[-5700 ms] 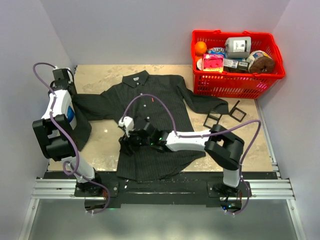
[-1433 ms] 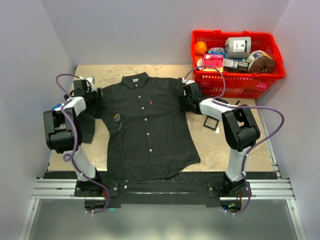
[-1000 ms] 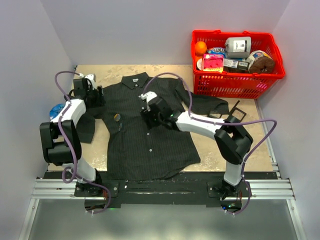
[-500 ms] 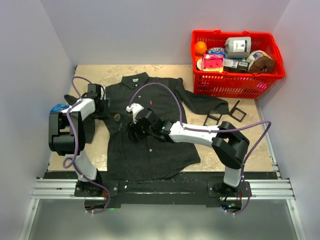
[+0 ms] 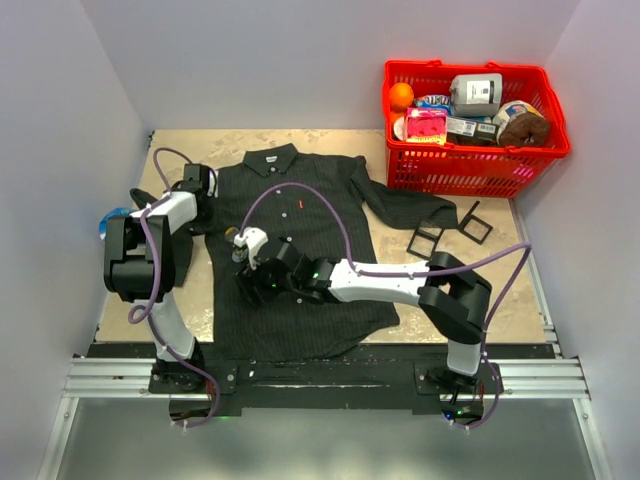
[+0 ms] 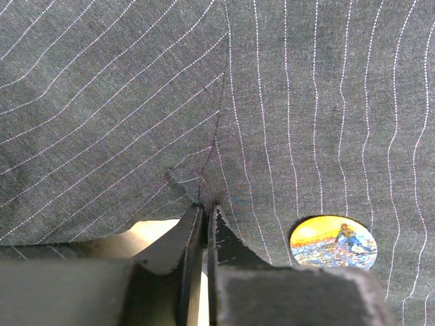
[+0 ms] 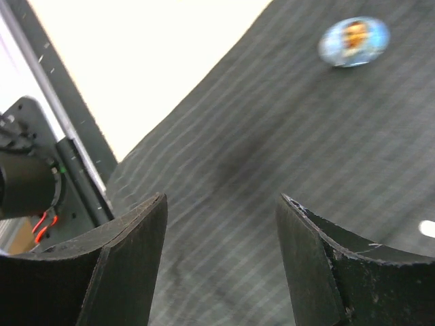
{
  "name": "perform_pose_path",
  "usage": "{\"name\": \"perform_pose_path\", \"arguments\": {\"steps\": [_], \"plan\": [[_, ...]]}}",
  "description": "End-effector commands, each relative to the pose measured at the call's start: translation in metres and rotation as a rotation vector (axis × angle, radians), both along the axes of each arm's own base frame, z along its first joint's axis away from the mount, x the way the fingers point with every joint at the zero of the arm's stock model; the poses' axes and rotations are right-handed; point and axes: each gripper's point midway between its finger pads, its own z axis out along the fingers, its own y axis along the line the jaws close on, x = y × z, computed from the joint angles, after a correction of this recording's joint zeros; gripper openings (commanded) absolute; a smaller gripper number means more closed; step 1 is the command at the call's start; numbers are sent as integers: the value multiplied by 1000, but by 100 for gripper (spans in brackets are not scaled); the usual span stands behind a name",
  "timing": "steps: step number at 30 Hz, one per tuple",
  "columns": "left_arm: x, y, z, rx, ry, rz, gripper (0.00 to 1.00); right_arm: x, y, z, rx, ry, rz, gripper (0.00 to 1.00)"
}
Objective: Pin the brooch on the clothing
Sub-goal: Smooth out the clothing with brooches at the center of the board.
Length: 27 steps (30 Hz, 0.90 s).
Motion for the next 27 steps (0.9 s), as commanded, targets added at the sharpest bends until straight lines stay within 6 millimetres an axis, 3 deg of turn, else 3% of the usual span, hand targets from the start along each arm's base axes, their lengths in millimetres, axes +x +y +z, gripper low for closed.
{"name": "perform_pose_path", "arguments": {"steps": [1,6,10,13,16,17,18,19,23,25,27], "plan": [[-5,5,-18,25,63,-17,4,-12,24,-4,14,-11,32,67],[-2,15,-11,84,43,-6,0,-8,18,-14,-24,-18,-2,67],[4,18,-4,98,11,2,0,8,7,-4,-31,-48,-47,69],[7,17,7,97,-21,1,0,39,-11,13,-34,-90,-119,73],[10,16,25,88,-72,5,9,89,-49,28,-76,-156,-249,76],[13,15,37,81,-108,6,13,116,-71,29,-98,-172,-311,76],[13,14,43,76,-126,7,22,129,-85,37,-99,-186,-348,77],[17,13,58,70,-175,8,27,154,-112,38,-132,-205,-425,78],[27,4,93,18,-296,7,52,205,-178,43,-220,-258,-590,80],[35,2,107,1,-348,9,57,227,-209,38,-250,-254,-655,80],[45,-7,118,-43,-395,-8,63,241,-226,29,-274,-251,-693,80]]}}
